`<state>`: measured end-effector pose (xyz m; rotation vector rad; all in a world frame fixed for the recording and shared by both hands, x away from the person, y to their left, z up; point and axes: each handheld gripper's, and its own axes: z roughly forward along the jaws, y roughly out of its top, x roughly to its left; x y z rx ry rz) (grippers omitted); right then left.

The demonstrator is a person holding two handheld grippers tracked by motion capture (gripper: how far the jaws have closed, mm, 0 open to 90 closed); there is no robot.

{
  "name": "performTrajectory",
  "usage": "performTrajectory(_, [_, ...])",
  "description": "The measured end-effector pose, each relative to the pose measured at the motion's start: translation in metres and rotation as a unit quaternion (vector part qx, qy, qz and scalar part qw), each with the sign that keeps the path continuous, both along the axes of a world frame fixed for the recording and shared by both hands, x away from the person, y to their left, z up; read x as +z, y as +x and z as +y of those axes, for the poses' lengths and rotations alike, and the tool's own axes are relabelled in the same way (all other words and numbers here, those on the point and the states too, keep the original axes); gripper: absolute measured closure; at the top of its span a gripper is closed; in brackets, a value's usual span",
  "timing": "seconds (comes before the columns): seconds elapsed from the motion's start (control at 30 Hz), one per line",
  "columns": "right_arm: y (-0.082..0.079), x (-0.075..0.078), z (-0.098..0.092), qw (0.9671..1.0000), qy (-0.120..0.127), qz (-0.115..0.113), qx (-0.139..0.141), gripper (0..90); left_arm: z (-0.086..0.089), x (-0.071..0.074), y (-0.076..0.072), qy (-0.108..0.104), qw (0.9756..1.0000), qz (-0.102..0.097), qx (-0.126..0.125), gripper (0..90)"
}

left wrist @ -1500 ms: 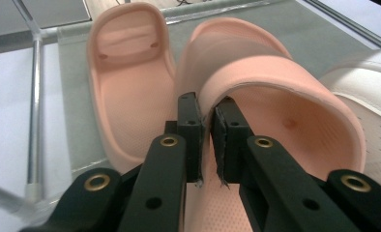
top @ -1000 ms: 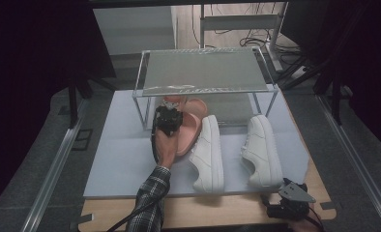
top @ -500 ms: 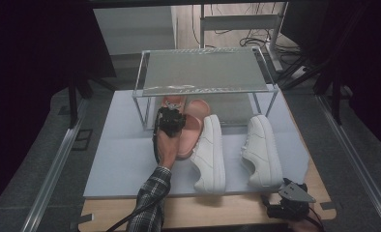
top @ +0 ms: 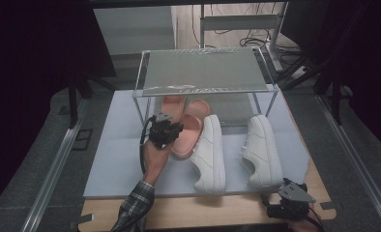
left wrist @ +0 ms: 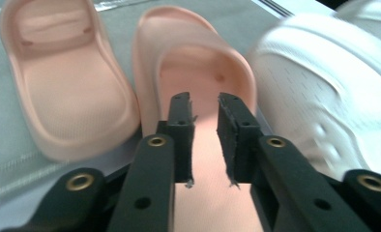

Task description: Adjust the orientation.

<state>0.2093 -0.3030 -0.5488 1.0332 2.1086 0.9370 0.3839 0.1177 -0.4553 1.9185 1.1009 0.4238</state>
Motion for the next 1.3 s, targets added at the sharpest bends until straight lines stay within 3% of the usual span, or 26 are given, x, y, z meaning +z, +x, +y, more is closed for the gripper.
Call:
performTrajectory(0.23, [0.0, 0.0, 0.0, 1.0, -0.001, -0.001, -0.001, 0.0, 0.019, -0.009, -0.035, -0.015, 0.9996, 0.003, -0.025, 89.3])
performTrajectory(0.57, [0.0, 0.0, 0.0, 1.0, -0.001, 0.0, -0.002, 0.0, 0.025, -0.039, -0.065, 0.007, 0.999, 0.023, -0.038, 89.6])
performTrajectory(0.8, [0.0, 0.0, 0.0, 1.0, -0.002, -0.001, -0.002, 0.0, 0.016, -0.053, -0.068, 0.032, 0.9982, 0.028, -0.043, 89.5])
performTrajectory(1.1, [0.0, 0.0, 0.0, 1.0, -0.001, -0.001, -0.002, 0.0, 0.005, -0.06, -0.065, 0.058, 0.9971, 0.026, -0.041, 89.6])
performTrajectory(1.3, [0.0, 0.0, 0.0, 1.0, -0.002, -0.001, -0.002, 0.0, 0.002, -0.062, -0.06, 0.054, 0.9974, 0.025, -0.041, 89.6])
